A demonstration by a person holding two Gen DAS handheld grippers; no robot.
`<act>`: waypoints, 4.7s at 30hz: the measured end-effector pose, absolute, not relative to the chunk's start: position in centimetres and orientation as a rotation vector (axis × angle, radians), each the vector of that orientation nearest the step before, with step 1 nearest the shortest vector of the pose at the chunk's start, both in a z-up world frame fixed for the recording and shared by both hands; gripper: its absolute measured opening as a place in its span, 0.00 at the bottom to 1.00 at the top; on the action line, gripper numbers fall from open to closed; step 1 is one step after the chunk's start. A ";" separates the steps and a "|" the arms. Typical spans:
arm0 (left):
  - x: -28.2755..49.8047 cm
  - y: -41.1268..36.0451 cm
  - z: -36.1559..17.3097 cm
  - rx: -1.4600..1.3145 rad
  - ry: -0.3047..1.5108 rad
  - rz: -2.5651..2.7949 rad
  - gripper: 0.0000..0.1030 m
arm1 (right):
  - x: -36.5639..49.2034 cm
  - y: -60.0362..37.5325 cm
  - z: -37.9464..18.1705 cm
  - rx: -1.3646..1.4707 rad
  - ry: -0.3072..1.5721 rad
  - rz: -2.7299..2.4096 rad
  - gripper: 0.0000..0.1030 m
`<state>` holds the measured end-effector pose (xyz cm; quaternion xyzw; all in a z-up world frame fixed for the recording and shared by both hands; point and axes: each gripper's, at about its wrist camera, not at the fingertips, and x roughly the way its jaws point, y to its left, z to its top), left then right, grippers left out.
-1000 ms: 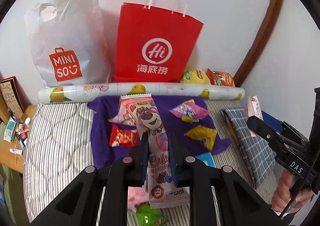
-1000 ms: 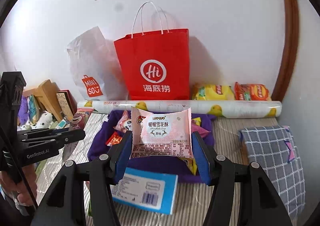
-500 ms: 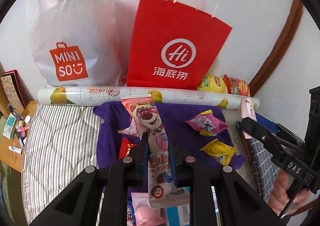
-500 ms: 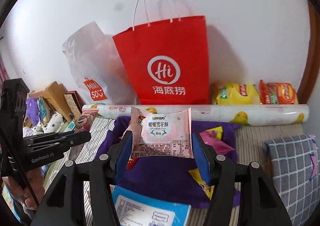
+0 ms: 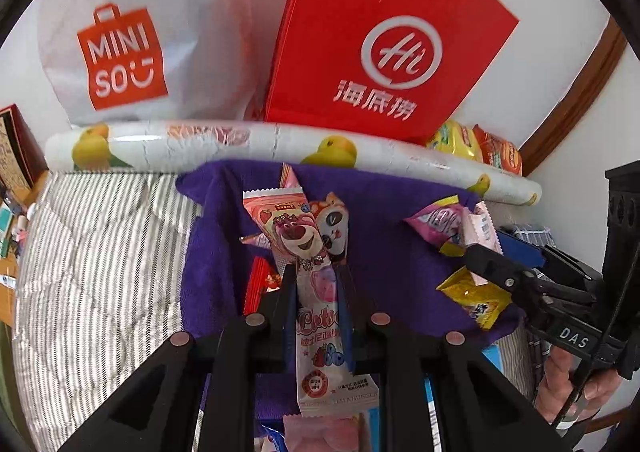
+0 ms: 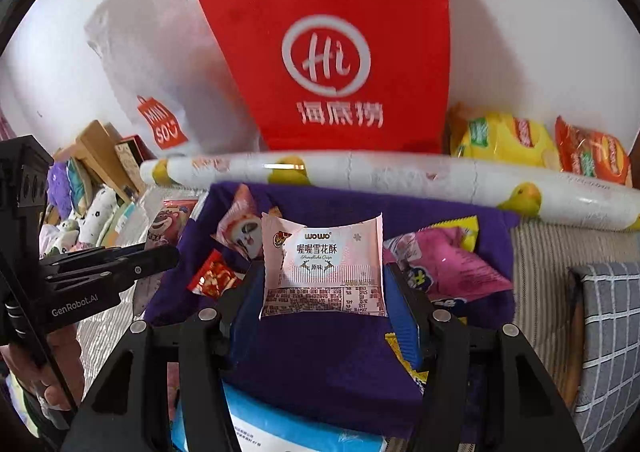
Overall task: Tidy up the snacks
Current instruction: 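Carry the Lotso stick snack and the pink packet over the purple towel, then lower both snacks onto the purple towel and open both grippers, then grasp the pink bag with white lettering with the left gripper while the right returns to the pile, then grasp the green snack bag with the right gripper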
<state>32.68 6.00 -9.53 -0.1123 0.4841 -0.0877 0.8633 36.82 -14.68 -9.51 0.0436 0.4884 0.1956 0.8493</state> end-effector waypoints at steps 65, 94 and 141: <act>26.4 6.3 -8.9 -0.154 1.054 -0.220 0.53 | 29.3 -14.1 -6.8 0.124 1.060 0.368 0.76; 23.8 3.2 -12.9 -0.029 1.147 -0.173 0.54 | 20.1 -18.2 -8.8 0.186 1.020 0.302 0.76; 16.4 17.0 -10.8 -0.273 1.000 -0.090 0.38 | 16.7 -3.0 -15.3 0.057 1.164 0.413 0.75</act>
